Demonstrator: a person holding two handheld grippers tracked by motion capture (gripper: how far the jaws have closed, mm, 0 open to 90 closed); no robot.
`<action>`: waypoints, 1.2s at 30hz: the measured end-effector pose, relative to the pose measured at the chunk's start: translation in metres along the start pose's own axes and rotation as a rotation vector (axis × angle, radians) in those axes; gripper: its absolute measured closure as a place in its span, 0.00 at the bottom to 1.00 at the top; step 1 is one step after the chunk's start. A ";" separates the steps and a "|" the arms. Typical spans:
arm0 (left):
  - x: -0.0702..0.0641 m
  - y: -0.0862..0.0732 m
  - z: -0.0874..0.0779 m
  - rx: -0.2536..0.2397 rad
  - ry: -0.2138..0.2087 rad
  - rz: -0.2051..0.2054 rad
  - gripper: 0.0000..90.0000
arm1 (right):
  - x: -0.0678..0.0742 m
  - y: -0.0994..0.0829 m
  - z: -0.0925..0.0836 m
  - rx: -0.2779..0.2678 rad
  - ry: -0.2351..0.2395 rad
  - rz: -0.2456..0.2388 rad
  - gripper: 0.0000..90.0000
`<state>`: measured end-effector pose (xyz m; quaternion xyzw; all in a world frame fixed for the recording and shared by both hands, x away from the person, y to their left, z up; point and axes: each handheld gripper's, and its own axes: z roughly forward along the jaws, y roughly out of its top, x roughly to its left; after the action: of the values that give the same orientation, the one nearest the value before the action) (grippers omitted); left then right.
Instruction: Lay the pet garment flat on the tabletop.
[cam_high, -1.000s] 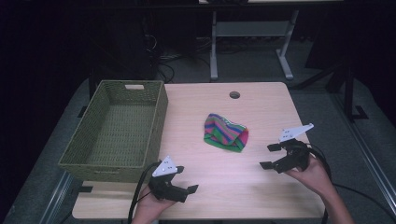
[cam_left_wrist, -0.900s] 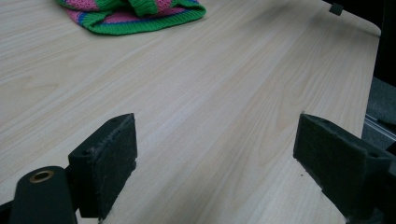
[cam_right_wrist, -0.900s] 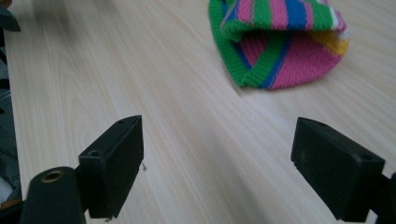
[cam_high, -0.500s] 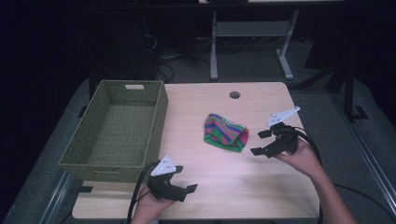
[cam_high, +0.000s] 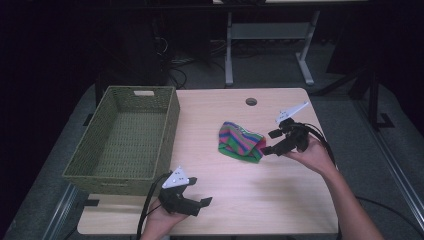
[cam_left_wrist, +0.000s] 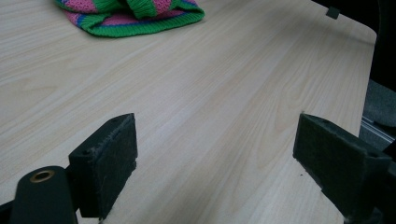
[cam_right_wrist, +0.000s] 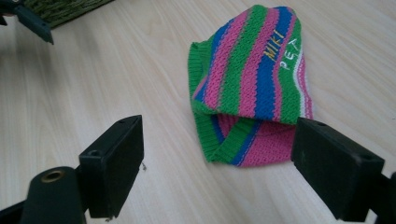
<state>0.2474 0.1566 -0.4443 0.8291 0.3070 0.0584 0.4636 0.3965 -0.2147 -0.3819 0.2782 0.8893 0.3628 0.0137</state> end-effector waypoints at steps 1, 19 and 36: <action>0.000 0.000 0.000 -0.001 0.001 0.002 0.15 | -0.002 0.002 0.001 0.001 -0.002 -0.003 0.19; 0.003 0.000 -0.003 -0.008 -0.003 -0.003 0.15 | -0.022 0.032 0.023 0.035 0.009 0.012 0.22; 0.003 0.000 -0.002 -0.008 -0.009 -0.008 0.15 | -0.039 0.037 0.044 0.067 -0.004 0.026 0.19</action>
<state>0.2493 0.1595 -0.4437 0.8263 0.3082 0.0540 0.4684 0.4573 -0.1846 -0.3968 0.2905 0.8973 0.3324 0.0014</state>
